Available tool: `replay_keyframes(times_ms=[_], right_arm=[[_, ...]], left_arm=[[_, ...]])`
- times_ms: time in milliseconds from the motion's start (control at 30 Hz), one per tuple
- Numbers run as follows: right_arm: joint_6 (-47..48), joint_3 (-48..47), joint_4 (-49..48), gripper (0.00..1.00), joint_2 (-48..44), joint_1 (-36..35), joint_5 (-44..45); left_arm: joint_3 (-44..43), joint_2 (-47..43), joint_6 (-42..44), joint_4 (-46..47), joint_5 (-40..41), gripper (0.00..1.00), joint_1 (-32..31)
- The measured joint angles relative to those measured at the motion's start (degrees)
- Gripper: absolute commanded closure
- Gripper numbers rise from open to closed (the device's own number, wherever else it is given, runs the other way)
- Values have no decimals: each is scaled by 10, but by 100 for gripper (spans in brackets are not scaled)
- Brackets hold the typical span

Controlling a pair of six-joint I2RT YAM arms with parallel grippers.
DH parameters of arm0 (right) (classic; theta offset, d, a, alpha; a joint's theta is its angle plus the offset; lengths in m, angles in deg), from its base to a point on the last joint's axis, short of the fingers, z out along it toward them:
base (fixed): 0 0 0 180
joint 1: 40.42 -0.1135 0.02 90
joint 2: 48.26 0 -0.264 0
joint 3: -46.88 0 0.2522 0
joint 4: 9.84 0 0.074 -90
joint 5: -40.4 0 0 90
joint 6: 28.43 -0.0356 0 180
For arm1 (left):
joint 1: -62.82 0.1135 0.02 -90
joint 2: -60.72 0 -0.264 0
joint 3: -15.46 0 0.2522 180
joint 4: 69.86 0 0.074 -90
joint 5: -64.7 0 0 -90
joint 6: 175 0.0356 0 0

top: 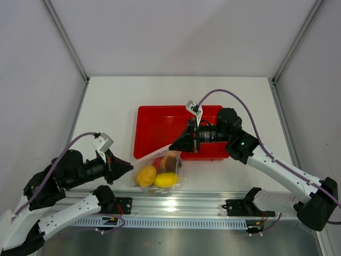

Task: Place the food in the zip-top bag and seal the zipper
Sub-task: Zip the zipper food storage bag at the center of the board.

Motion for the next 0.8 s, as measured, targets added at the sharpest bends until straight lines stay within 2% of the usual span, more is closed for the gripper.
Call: replay_keyframes(times_ms=[800], right_arm=[[-7,1,-2,100,-1,0,3]], left_arm=[[-31,-80,-56,-116,29,99,0]])
